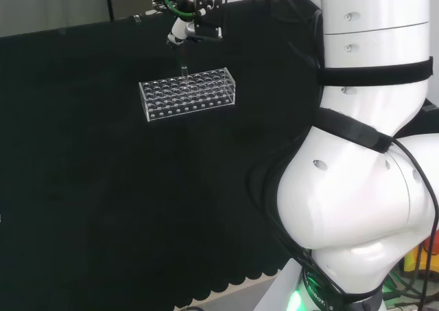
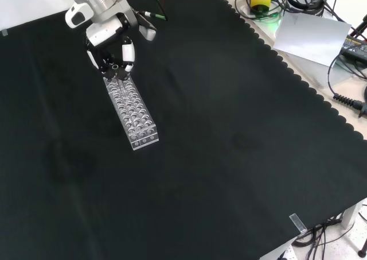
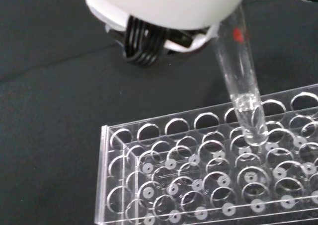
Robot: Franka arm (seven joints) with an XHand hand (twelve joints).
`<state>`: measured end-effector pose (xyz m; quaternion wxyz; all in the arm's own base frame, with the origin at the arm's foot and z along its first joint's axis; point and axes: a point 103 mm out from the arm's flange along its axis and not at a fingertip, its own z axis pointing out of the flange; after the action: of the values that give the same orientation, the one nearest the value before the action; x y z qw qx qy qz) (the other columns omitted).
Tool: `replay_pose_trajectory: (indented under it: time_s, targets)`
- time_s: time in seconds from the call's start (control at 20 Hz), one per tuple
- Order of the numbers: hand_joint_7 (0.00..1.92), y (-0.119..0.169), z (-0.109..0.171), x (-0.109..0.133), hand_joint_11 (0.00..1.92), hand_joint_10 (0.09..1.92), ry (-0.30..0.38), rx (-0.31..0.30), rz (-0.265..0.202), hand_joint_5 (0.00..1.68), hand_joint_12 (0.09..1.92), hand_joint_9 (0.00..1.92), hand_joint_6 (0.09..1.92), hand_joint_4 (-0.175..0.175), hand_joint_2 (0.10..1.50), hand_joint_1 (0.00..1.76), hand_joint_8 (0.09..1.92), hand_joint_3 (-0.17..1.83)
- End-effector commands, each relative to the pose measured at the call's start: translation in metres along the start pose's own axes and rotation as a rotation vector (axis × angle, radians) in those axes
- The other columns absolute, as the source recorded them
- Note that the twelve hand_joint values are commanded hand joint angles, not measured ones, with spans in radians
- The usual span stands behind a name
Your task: Put the test tube back in the rack.
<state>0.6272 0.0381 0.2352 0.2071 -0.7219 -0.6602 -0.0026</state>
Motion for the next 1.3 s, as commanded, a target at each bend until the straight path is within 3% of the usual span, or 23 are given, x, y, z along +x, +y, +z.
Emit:
replay_pose_trajectory:
  time_s: [0.05,0.25,0.85,1.15,1.3]
  targets:
    - [1.87,-0.002,0.005,-0.005,1.31,0.19,0.039,-0.003,0.013,1.49,0.92,1.80,0.26,-0.175,0.57,1.24,0.28,0.70]
    - [1.87,-0.003,0.004,-0.010,1.31,0.19,0.043,0.011,-0.011,1.49,0.92,1.80,0.26,-0.175,0.57,1.24,0.28,0.70]
    - [1.87,-0.004,0.000,-0.009,1.31,0.19,0.037,-0.017,0.000,1.49,0.92,1.80,0.26,-0.175,0.57,1.24,0.28,0.70]
    - [1.87,-0.007,-0.007,0.035,1.31,0.19,0.010,-0.044,0.008,1.49,0.92,1.80,0.26,-0.175,0.57,1.24,0.28,0.70]
    - [1.87,-0.010,-0.017,0.040,1.31,0.19,0.016,-0.050,-0.002,1.49,0.92,1.80,0.26,-0.175,0.57,1.24,0.28,0.70]
